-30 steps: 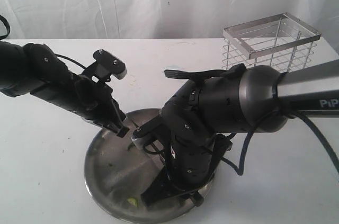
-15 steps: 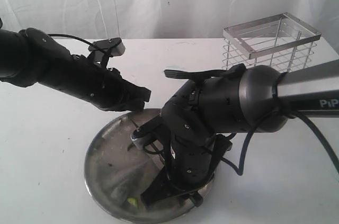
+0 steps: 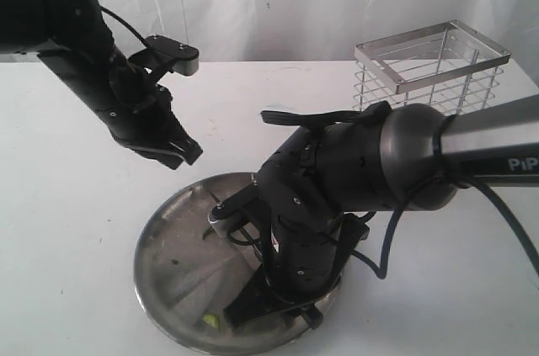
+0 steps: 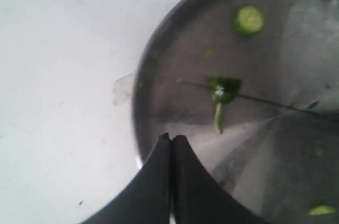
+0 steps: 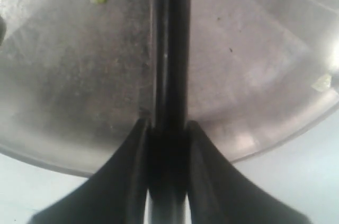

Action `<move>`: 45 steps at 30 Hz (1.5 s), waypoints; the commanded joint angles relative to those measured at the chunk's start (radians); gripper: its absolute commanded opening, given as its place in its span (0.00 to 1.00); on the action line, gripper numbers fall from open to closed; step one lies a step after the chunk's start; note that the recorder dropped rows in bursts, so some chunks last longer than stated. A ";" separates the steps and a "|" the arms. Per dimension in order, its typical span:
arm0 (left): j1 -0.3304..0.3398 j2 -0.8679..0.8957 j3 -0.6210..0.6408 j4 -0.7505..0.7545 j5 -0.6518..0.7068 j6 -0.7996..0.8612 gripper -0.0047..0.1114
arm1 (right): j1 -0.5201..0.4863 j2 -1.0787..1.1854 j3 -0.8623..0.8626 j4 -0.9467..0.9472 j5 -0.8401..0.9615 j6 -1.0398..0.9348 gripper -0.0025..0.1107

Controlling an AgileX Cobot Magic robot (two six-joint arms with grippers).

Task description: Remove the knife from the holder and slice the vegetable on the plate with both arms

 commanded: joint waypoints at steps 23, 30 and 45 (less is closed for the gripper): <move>-0.077 0.096 0.010 -0.082 -0.151 -0.034 0.04 | 0.001 -0.001 -0.008 0.002 0.004 0.021 0.02; -0.077 0.145 0.010 -0.109 -0.189 -0.032 0.04 | 0.001 -0.001 -0.008 0.004 0.004 0.023 0.02; -0.077 0.188 0.010 -0.128 -0.235 0.021 0.04 | 0.001 -0.001 -0.008 0.005 0.004 0.025 0.02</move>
